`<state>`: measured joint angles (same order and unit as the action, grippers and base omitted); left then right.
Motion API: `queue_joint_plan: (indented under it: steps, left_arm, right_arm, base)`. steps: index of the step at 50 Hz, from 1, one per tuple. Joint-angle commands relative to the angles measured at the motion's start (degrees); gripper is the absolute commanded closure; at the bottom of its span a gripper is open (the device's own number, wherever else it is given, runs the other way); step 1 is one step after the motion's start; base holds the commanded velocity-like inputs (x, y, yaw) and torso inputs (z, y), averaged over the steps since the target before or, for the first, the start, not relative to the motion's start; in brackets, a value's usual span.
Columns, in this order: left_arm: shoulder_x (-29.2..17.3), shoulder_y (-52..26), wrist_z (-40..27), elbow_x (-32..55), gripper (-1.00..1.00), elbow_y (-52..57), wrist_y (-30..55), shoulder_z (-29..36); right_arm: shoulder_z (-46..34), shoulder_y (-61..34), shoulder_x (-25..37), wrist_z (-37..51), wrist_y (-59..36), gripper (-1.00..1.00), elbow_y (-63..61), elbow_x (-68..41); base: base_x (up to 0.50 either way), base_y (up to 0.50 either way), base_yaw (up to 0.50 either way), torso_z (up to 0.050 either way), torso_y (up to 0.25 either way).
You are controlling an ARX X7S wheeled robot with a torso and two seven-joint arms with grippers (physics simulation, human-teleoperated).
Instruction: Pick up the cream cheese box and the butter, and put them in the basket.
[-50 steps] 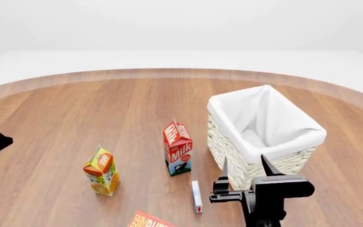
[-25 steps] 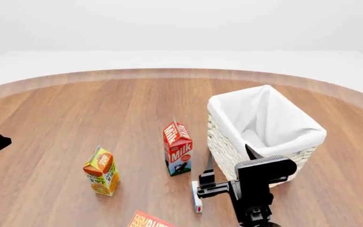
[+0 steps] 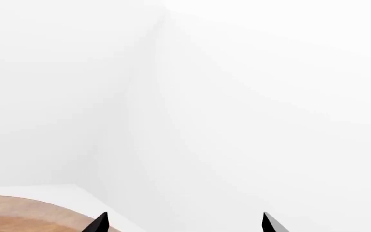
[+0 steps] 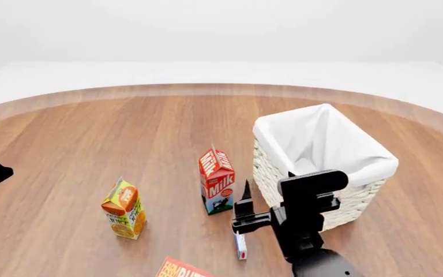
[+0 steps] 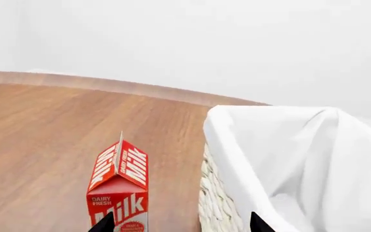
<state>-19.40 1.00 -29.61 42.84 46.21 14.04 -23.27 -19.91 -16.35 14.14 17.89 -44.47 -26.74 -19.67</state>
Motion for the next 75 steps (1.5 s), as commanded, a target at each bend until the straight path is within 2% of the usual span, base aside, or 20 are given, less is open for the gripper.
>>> queue_joint_plan:
  steps: [1, 39, 49, 51, 52, 75]
  left_arm:
    - [-0.20, -0.01, -0.18, -0.07, -1.00, -0.09, -0.08, 0.33]
    - [-0.83, -0.06, -0.80, 0.37, -1.00, -0.34, -0.61, 0.64]
    - [-0.96, 0.04, -0.77, 0.36, -1.00, -0.47, -0.88, 0.73]
    - [-0.88, 0.08, -0.67, 0.21, -1.00, -0.65, -1.04, 0.83]
    - [-0.97, 0.01, -0.79, 0.30, -1.00, -0.54, -0.94, 0.84]
    - [-1.25, 0.38, -1.13, 0.41, -1.00, -0.35, -1.32, 0.99]
  right_arm:
    - [3.21, -2.26, -2.16, -1.30, -8.54, -1.00, -1.55, -7.49]
    - [6.64, -12.04, -4.96, 3.76, -26.40, -1.00, 0.91, -15.62]
    - [5.73, -11.91, -5.19, 2.54, -25.08, -1.00, 2.86, -16.33]
    - [7.66, -11.46, -6.40, 2.62, -24.86, -1.00, 3.95, -17.41]
    - [5.79, -11.66, -5.51, 2.23, -23.98, -1.00, 4.34, -16.25]
    - [3.55, -11.17, -4.72, 0.41, -19.77, -1.00, 12.46, -14.87]
  base:
    - [0.00, 0.00, 0.00, 0.000, 0.000]
    - [0.00, 0.00, 0.00, 0.000, 0.000]
    - [0.00, 0.00, 0.00, 0.000, 0.000]
    - [0.00, 0.00, 0.00, 0.000, 0.000]
    - [0.00, 0.00, 0.00, 0.000, 0.000]
    - [0.00, 0.00, 0.00, 0.000, 0.000]
